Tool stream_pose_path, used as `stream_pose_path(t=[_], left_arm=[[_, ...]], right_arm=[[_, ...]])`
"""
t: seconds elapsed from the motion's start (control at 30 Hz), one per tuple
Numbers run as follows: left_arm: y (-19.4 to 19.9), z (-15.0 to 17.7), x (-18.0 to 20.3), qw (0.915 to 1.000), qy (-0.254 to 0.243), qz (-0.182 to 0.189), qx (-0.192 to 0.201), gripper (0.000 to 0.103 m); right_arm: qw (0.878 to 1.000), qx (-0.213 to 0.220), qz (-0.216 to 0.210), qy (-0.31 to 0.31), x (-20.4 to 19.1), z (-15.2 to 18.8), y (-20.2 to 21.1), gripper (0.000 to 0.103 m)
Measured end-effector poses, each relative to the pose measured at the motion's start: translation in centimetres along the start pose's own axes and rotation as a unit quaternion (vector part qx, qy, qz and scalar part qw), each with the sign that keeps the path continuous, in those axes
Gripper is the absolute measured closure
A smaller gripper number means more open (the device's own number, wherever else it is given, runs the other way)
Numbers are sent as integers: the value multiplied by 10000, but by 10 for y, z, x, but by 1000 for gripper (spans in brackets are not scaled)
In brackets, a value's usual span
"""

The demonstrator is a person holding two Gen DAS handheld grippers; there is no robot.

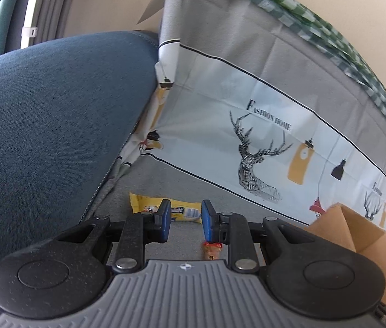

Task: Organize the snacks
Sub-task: 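Move both open grippers back to the remaining snacks on the seat, then grasp the yellow Alpenliebe bar with the left gripper while the right gripper grasps the red-wrapped bar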

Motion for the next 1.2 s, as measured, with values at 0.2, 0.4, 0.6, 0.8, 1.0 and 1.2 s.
stream_pose_path(t=[0.2, 0.4, 0.6, 0.8, 1.0, 1.2], left_arm=[[-20, -4, -10, 9999, 53, -122, -81, 77], [-35, -8, -17, 9997, 17, -211, -112, 77], [-52, -10, -16, 9995, -194, -181, -166, 62], [-73, -10, 6, 9953, -930, -211, -193, 27], [-102, -8, 14, 9910, -1225, -358, -414, 21], [-125, -6, 6, 9911, -1025, -387, -761, 18]], right_arm=[[9996, -248, 140, -90, -6, 7, -37, 66], [9983, -546, 213, -41, -13, 19, -70, 66], [9958, -886, 184, 109, -19, 33, -94, 64], [9930, -1130, 312, 117, -16, 41, -110, 64], [9917, -1141, 464, 381, -16, 47, -114, 80], [9914, -1051, 701, 345, -6, 44, -115, 84]])
Point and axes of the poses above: each gripper's, at about its wrist camera, not at the fingertips, and y roughly against the way its jaws point, x to its right, z to its underside, the point moved 3 cm from there along -y, roughly the way its jaws point, and after that the axes turned 10 degrees about -y, right-handed, at the moved point
